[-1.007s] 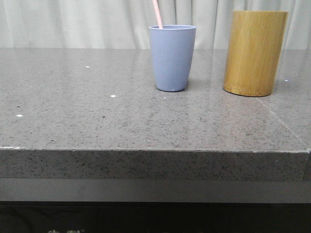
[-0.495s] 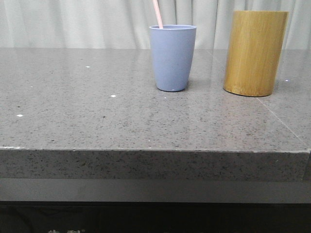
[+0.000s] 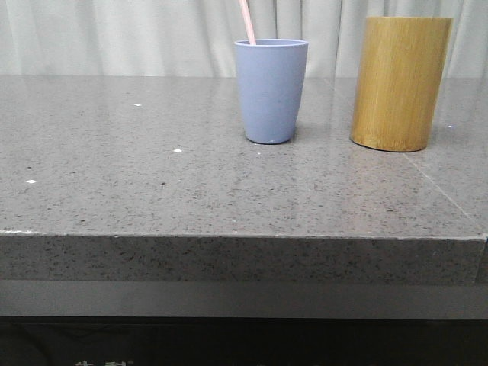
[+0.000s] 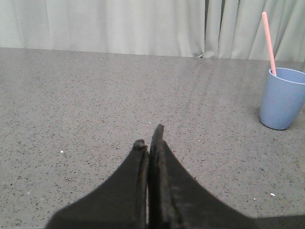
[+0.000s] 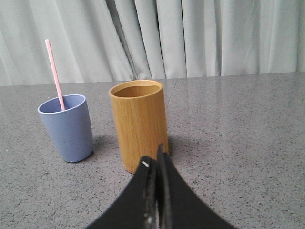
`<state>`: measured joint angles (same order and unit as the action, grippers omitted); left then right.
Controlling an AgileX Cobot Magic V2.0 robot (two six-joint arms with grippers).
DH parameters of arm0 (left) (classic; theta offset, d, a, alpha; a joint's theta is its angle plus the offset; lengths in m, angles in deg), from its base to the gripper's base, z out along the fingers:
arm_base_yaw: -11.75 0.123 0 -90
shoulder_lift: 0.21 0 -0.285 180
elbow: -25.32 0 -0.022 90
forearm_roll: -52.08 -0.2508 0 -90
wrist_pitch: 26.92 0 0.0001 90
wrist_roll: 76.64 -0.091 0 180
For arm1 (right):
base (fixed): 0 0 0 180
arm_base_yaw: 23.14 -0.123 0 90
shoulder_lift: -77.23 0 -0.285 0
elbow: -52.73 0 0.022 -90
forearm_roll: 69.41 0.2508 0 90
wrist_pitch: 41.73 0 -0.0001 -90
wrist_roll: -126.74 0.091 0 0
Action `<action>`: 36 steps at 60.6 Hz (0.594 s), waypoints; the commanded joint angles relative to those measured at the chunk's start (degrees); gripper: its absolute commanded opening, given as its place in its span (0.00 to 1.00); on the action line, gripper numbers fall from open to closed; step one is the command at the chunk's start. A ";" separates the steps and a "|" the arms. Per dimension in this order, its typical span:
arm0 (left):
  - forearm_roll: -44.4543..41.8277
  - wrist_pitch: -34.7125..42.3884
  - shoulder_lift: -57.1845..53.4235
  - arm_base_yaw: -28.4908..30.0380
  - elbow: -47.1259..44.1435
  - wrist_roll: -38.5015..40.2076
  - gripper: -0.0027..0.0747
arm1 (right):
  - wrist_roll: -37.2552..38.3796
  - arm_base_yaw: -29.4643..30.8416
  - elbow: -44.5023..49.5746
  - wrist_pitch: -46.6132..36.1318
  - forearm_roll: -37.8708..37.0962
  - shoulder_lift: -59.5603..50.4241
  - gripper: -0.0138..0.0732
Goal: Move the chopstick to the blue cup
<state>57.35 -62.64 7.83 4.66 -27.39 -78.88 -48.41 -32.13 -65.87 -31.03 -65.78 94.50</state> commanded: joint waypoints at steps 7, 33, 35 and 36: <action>0.60 5.27 0.79 0.20 1.17 0.39 0.01 | -0.15 0.23 -1.50 -4.90 0.08 0.52 0.08; 0.23 15.82 -2.05 3.35 -9.91 0.39 0.01 | -0.15 0.23 -1.48 -4.89 0.08 0.52 0.08; 0.23 16.23 -2.05 3.46 -11.13 0.39 0.01 | -0.15 0.23 -1.48 -4.89 0.08 0.52 0.08; 0.23 16.53 -2.05 3.60 -11.64 0.39 0.01 | -0.15 0.23 -1.48 -4.89 0.08 0.52 0.08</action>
<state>57.35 -52.24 7.27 7.77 -38.21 -78.88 -48.41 -32.13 -65.87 -31.03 -65.78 94.50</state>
